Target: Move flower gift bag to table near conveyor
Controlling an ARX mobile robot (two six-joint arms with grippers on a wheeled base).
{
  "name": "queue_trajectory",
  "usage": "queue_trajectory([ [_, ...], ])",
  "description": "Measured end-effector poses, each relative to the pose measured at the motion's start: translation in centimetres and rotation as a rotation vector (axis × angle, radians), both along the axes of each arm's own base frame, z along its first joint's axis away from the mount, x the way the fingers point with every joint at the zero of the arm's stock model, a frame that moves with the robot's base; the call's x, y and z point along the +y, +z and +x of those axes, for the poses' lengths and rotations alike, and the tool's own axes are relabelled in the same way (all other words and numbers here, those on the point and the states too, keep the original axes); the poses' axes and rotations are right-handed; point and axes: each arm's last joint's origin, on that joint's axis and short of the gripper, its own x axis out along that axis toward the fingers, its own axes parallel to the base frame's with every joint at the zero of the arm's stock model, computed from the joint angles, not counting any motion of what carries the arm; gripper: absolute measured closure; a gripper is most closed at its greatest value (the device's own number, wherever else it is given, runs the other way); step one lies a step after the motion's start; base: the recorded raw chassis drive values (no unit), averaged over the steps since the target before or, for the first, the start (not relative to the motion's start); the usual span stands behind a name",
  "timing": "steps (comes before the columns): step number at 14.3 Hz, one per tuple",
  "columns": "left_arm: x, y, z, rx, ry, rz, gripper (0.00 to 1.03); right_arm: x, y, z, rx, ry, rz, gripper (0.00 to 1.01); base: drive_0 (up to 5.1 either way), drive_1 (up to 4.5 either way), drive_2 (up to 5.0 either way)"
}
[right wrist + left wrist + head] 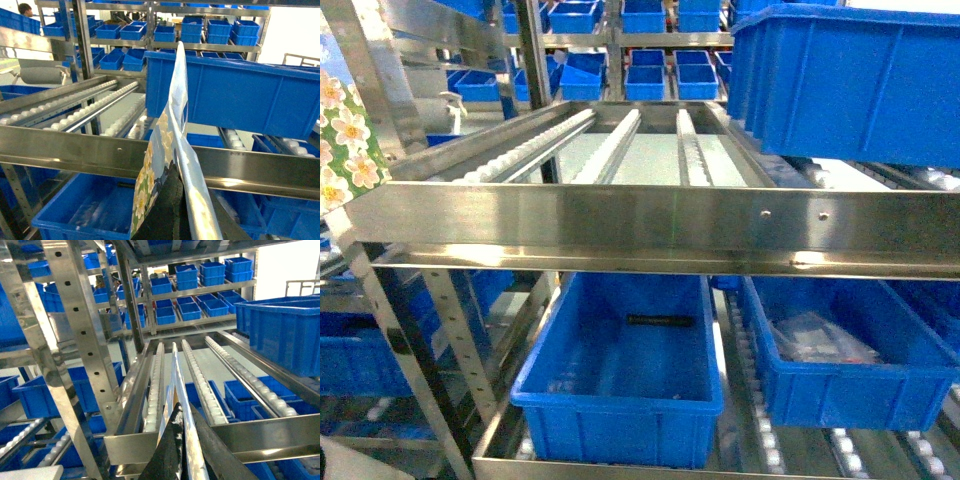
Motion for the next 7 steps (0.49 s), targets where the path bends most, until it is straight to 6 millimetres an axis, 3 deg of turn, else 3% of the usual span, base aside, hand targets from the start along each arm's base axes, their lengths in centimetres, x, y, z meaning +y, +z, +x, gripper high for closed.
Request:
queue_trajectory([
  [7, -0.02, 0.00, -0.01, 0.000, -0.002, 0.000, 1.01, 0.00, 0.01, 0.00, -0.001, 0.000, 0.000, 0.99, -4.8, 1.74, 3.2],
])
